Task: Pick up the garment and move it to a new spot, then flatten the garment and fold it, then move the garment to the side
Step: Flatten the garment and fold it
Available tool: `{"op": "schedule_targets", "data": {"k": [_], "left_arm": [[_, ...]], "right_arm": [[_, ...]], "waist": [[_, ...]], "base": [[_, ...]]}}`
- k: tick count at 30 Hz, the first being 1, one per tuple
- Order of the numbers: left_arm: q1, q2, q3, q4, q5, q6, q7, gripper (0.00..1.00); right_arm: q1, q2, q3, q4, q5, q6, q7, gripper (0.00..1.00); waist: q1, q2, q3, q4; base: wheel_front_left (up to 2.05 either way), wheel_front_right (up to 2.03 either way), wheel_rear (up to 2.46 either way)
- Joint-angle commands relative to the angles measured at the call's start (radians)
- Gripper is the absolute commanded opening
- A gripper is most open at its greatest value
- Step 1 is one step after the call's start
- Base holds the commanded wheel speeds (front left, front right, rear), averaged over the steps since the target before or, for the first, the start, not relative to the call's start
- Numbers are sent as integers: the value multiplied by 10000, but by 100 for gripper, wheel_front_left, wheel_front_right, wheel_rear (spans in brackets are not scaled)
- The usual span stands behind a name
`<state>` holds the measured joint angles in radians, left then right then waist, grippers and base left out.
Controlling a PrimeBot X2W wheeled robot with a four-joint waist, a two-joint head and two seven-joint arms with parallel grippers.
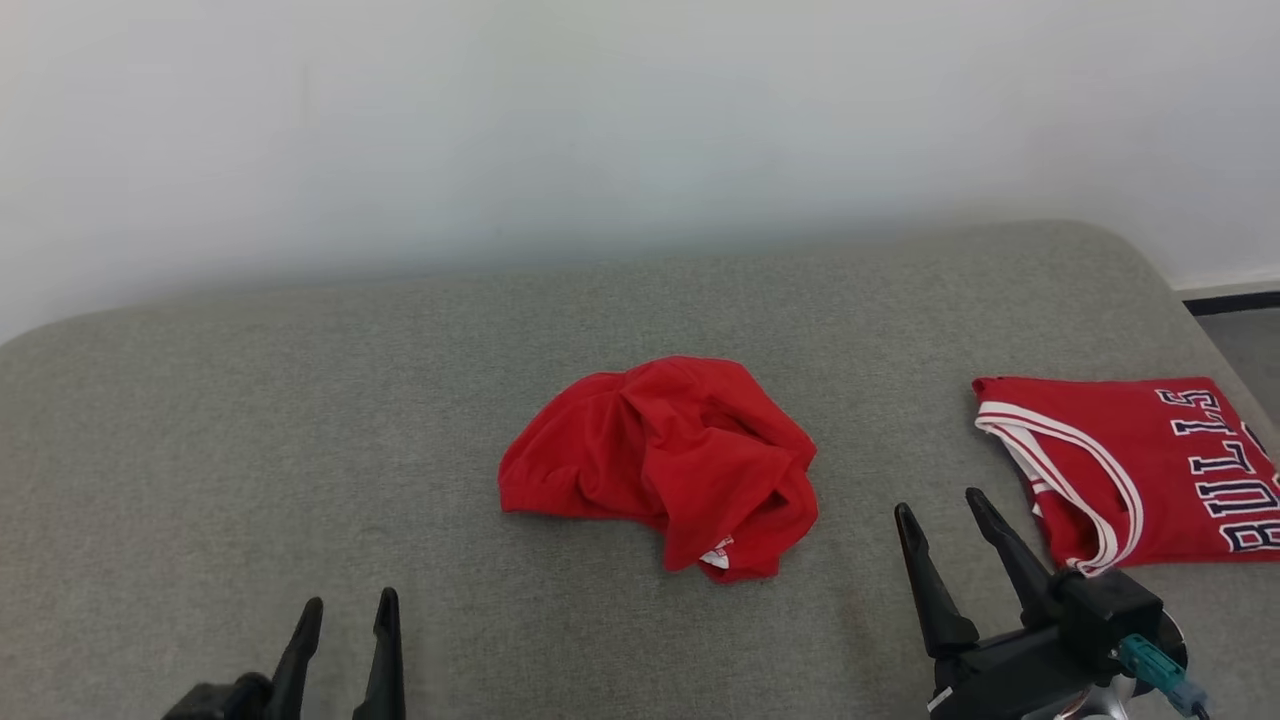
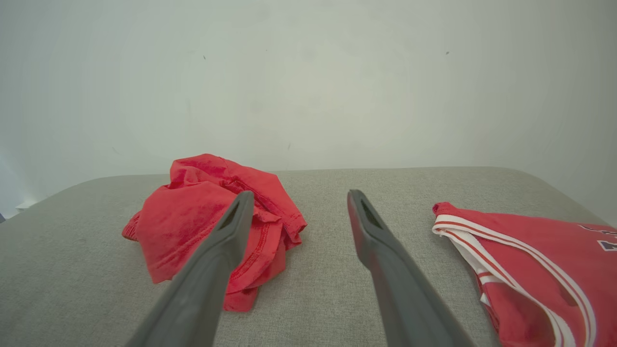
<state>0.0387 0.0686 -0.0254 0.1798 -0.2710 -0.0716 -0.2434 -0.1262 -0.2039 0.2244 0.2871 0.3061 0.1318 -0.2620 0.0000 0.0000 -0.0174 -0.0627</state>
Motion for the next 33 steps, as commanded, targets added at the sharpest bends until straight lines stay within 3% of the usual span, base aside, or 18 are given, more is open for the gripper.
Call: {"op": "schedule_targets", "data": {"k": [1, 8, 12, 16, 19, 27, 31, 33], "left_arm": [[-287, -53, -42, 127, -265, -74, 174, 100], [-1722, -172, -72, 1276, -2670, 123, 1762, 100], [-2549, -178, -434, 2168, -4175, 642, 2374, 100], [-3230, -157, -794, 2941, -4817, 1194, 2507, 100], [-3625, -164, -913, 3366, -4945, 1422, 2242, 100], [-4169, -159, -657, 4476, -4851, 2574, 1881, 100], [-4223, -136, -542, 4794, -4901, 2773, 1756, 100], [-4288, -139, -524, 4801, -4951, 2656, 1597, 100]], "right_arm": [[-87, -16, 60, 4, 23, -26, -33, 100], [-393, 36, 424, -3, 62, -27, -21, 100], [-544, 113, 560, -24, 123, -27, -18, 100], [-739, 202, 670, -90, 121, -27, -18, 100], [-848, 254, 722, -147, 122, -27, -20, 100], [-809, 323, 554, -247, 83, -27, -20, 100], [-718, 350, 518, -257, 18, -27, -20, 100], [-735, 370, 536, -248, -5, -27, -21, 100]], "waist": [[0, 0, 110, -270], [0, 0, 400, -1270], [0, 0, 617, -1916], [0, 0, 901, -2502], [0, 0, 1098, -2890], [0, 0, 1341, -3333], [0, 0, 1332, -3343], [0, 0, 1305, -3321]], "base": [[0, 0, 0], [0, 0, 0], [0, 0, 0], [0, 0, 0], [0, 0, 0], [0, 0, 0], [0, 0, 0], [0, 0, 0]]}}
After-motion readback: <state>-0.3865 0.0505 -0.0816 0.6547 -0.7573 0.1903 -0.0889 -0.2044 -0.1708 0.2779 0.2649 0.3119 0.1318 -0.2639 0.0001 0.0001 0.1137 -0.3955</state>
